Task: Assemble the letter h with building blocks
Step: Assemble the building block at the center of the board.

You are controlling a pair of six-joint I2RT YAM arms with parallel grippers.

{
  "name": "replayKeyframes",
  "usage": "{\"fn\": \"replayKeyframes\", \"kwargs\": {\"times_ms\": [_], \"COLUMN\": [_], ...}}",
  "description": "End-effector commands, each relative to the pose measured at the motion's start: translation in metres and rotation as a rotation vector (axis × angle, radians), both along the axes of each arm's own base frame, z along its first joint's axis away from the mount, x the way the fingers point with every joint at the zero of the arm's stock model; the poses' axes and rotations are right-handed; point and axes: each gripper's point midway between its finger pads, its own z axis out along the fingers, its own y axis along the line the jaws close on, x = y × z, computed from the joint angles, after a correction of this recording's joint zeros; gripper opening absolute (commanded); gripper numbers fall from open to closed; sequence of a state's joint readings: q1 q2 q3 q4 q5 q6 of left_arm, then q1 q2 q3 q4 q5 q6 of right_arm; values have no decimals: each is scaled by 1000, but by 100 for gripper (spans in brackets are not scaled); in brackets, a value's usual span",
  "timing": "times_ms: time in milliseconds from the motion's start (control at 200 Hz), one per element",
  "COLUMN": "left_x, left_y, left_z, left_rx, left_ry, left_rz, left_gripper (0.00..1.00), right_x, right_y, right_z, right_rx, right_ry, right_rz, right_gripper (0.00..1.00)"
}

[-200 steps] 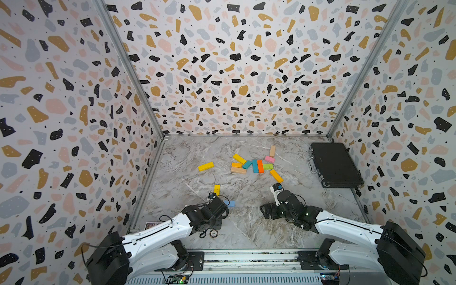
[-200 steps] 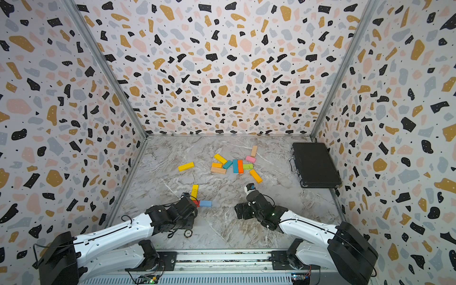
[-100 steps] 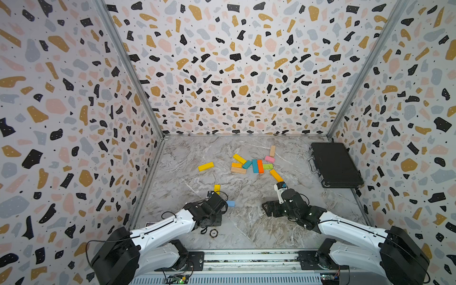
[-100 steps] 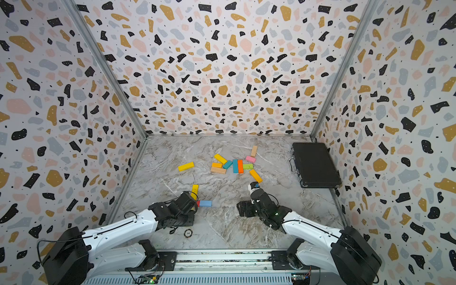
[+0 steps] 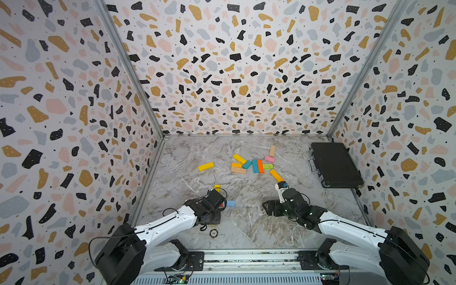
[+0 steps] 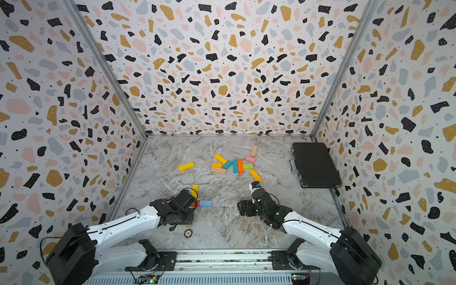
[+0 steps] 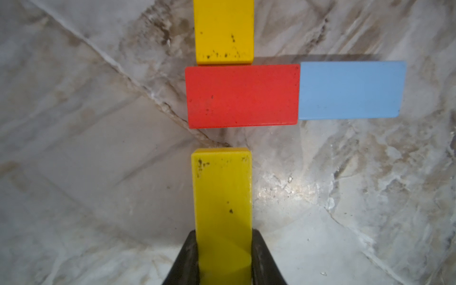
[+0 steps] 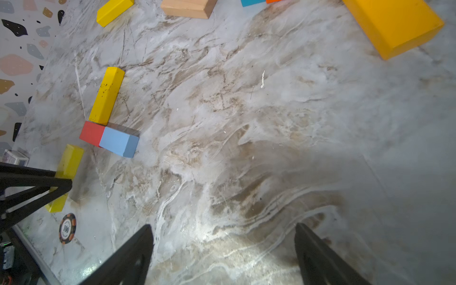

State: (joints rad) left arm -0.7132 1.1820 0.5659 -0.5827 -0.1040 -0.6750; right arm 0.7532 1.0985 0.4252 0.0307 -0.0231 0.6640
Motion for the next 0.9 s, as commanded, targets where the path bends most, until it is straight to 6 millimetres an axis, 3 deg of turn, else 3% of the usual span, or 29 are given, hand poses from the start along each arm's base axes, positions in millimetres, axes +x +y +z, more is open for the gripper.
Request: {"fn": "replayKeyframes", "kwargs": {"times_ms": [0,896], "left_x": [4,16], "left_y": [-5,-4], "left_z": [4,-3], "left_rx": [-7,3], "left_ry": [4,11], "left_rz": [-26,-7], "left_gripper": [4,4], "right_x": [-1,0], "right_y": [-1,-3], "right_z": [-1,0], "right_rx": [10,29], "right_ry": [4,10], "right_rz": [-3,-12], "right_gripper": [91,91]}}
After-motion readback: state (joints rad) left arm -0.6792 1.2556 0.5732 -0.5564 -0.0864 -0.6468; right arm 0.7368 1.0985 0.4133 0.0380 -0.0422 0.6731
